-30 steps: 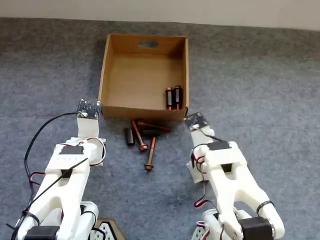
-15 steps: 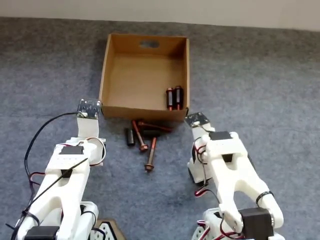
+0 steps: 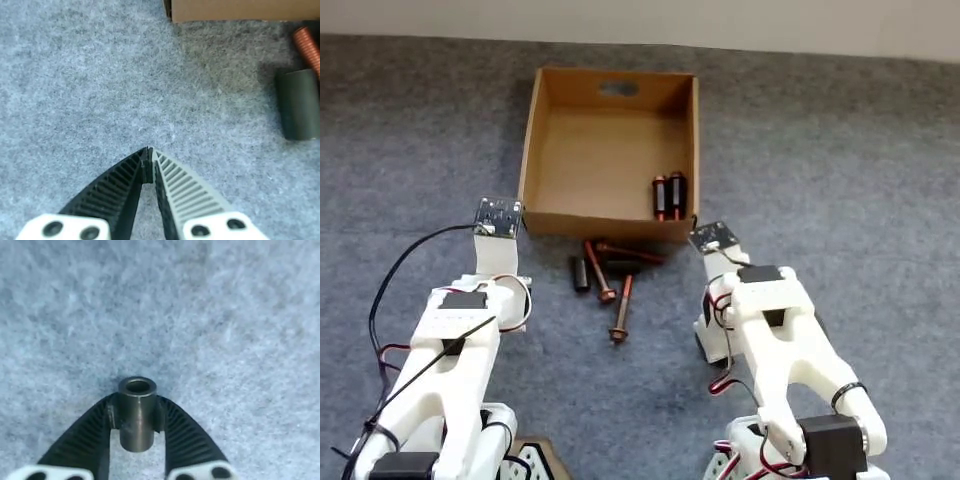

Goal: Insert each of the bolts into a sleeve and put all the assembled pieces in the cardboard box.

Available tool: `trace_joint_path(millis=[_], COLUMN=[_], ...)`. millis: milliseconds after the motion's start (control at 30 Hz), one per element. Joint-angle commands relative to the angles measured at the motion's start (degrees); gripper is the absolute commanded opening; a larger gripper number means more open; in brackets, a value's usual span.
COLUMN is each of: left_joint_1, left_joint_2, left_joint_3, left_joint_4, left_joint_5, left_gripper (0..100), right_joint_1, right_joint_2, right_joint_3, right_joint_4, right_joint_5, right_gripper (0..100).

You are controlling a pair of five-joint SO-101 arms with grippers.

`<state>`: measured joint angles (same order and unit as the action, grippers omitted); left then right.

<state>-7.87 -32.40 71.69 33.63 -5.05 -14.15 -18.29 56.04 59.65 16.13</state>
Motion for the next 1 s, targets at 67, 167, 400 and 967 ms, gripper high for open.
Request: trace_joint_path(millis=[67,167,400,967], left_joint_1=[0.92,0.92,0.92,0.92], left_joint_2=[-1.1,-1.1,-1.1,-1.1], left_joint_3=[-0.13,-0.13,-0.13,-0.13], left_joint_4=[-0.44,-0.44,-0.44,-0.44], left_joint_5=[0.35,0.35,0.35,0.35], left_gripper=[3,3,3,3], right_joint_1=[-0.13,-0.13,-0.13,0.13], right_joint_2=[-0.22,-0.22,-0.22,-0.84], right_joint_3=[-0.57,-0.57,-0.66,-4.44], right_joint_4=[-0.48,-0.57,-0.57,4.97], right_joint_5=[0.53,0.7,0.79,0.53], right_gripper=[12.8,15.8,14.1,0.5])
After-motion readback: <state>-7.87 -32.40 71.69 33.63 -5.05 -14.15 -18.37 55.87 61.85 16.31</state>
